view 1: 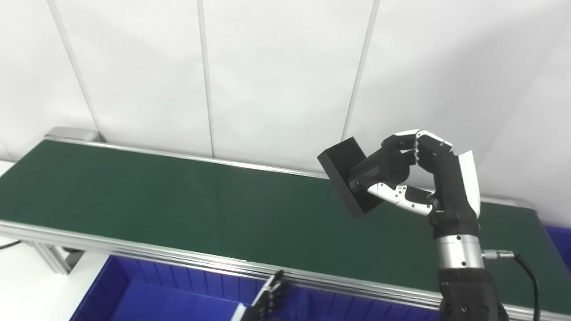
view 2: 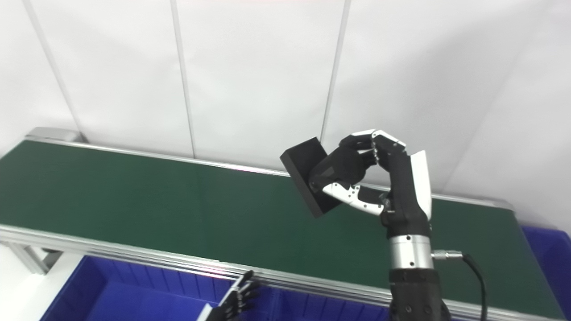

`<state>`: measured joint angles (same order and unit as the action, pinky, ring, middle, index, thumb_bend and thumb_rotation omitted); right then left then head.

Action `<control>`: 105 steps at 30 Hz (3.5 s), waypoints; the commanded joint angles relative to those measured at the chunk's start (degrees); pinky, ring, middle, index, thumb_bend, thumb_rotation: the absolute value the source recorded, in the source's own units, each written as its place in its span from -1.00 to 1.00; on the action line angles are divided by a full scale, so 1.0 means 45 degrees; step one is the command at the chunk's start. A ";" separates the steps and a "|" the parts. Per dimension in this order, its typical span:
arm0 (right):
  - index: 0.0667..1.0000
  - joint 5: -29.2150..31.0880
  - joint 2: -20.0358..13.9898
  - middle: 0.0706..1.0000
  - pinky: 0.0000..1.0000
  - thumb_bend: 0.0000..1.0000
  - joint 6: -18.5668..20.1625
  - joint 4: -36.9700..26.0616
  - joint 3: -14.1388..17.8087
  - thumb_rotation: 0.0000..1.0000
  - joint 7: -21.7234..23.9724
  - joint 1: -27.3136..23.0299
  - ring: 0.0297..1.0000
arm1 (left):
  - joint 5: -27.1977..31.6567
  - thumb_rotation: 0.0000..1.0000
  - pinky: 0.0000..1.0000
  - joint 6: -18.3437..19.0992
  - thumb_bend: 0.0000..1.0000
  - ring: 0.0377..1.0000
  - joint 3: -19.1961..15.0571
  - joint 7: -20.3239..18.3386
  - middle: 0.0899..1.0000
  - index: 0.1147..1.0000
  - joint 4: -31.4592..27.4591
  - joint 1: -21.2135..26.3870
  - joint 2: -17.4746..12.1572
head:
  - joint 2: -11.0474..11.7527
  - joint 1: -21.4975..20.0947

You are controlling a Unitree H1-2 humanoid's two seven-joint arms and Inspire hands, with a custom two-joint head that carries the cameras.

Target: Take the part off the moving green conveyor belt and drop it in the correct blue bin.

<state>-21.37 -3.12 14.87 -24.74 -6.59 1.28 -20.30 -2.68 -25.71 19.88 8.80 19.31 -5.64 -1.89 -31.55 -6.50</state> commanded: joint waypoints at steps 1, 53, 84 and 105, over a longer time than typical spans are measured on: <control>-0.06 -0.0241 -0.0146 -0.09 -0.21 0.04 0.0110 -0.0848 0.0180 -1.00 0.0003 0.0181 -0.17 | 0.0177 0.81 0.66 -0.0270 0.76 0.73 -0.0185 -0.0397 0.77 0.90 -0.0326 -0.0067 -0.0074 | -0.0240 -0.0222; -0.05 -0.1942 0.0548 -0.08 -0.19 0.04 -0.2127 0.4964 -0.1581 -1.00 -0.2164 0.5457 -0.21 | 0.0638 0.69 0.48 -0.0248 0.78 0.60 -0.2864 -0.3291 0.66 0.83 -0.2885 -0.0400 -0.0380 | -0.4080 -0.1463; 0.30 -0.3003 -0.0025 0.25 0.04 0.57 -0.2903 0.6825 -0.2116 -0.65 -0.3660 0.4835 0.19 | 0.0751 0.68 0.51 -0.0263 0.77 0.62 -0.2993 -0.3575 0.68 0.83 -0.2780 -0.0536 -0.0326 | -0.3705 -0.1383; 0.83 -0.1299 -0.0230 0.78 0.53 0.88 -0.3491 0.5107 -0.2166 0.24 -0.1408 0.5677 0.68 | 0.0765 0.68 0.52 -0.0266 0.79 0.63 -0.2995 -0.3599 0.68 0.84 -0.2670 -0.0586 -0.0272 | -0.3458 -0.1220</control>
<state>-29.97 -5.18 3.52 0.46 -16.71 -4.98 5.23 0.53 -25.70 6.54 -7.18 8.51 -8.47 -3.21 -47.11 -12.04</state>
